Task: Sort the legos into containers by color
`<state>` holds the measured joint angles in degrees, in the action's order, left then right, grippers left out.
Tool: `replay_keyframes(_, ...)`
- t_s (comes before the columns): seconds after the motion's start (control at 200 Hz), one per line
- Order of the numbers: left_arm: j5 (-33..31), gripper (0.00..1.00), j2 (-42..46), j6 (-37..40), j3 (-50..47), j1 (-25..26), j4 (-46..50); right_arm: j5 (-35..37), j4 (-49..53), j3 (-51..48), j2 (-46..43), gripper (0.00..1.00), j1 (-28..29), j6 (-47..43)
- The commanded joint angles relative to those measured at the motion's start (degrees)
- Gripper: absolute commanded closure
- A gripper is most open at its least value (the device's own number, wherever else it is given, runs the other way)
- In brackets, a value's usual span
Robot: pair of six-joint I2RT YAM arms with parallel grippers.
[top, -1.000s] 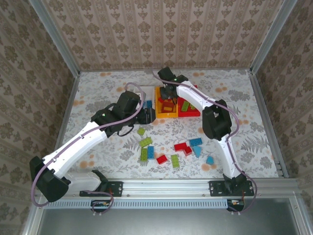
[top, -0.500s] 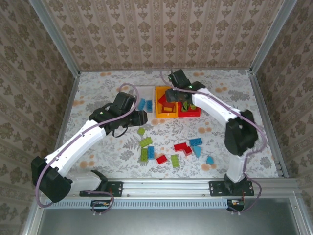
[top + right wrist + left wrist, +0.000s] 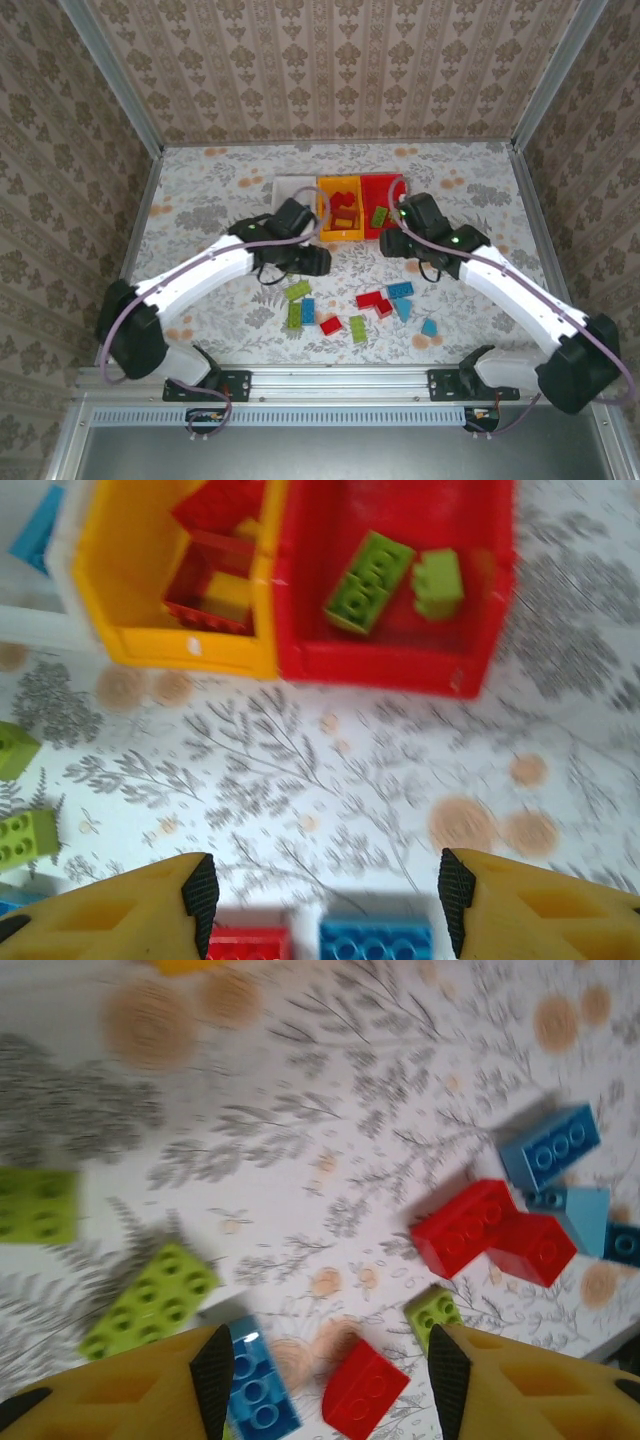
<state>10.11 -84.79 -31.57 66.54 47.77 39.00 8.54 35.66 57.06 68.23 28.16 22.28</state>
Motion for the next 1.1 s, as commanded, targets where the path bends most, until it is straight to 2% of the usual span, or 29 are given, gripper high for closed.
replay_keyframes(0.0,1.74,0.42,-3.84,7.15,5.01,4.04,-0.82,-0.23,7.34,-1.91,-5.80,0.35,-2.45,4.27)
replay_keyframes(0.095,0.97,0.41,-7.59,11.09,7.62,6.39,0.81,-1.95,11.11,-2.64,-8.57,0.35,-4.60,5.39)
replay_keyframes(0.215,-1.10,0.41,-8.80,10.10,8.00,6.30,2.66,-5.03,11.66,-4.50,-12.61,0.35,-4.76,5.13)
replay_keyframes(0.285,-3.57,0.41,-7.75,7.12,7.59,6.29,4.59,-7.49,11.38,-5.51,-14.09,0.34,-4.69,3.97)
replay_keyframes(0.395,-8.09,0.41,-5.23,-1.69,5.61,6.67,9.38,-12.18,9.98,-6.23,-14.70,0.33,-3.75,0.71)
replay_keyframes(0.485,-8.43,0.42,-2.74,-8.23,1.71,6.98,9.50,-15.80,7.81,-7.06,-14.32,0.32,-1.83,-0.89)
replay_keyframes(0.57,-9.39,0.42,-1.56,-11.70,-0.42,8.13,9.42,-16.93,6.71,-7.67,-13.38,0.31,0.47,-1.14)
replay_keyframes(0.755,-12.92,0.38,-2.94,-17.69,-0.94,8.49,15.71,-17.01,4.69,-7.49,-11.30,0.31,4.14,-1.00)
replay_keyframes(0.87,-12.92,0.38,-4.88,-18.22,-0.85,8.31,15.02,-17.89,3.53,-7.39,-10.19,0.30,4.69,-1.03)
replay_keyframes(1.095,-12.99,0.43,-8.62,-18.07,-0.20,8.12,11.64,-18.25,3.71,-7.47,-10.47,0.30,4.97,-1.95)
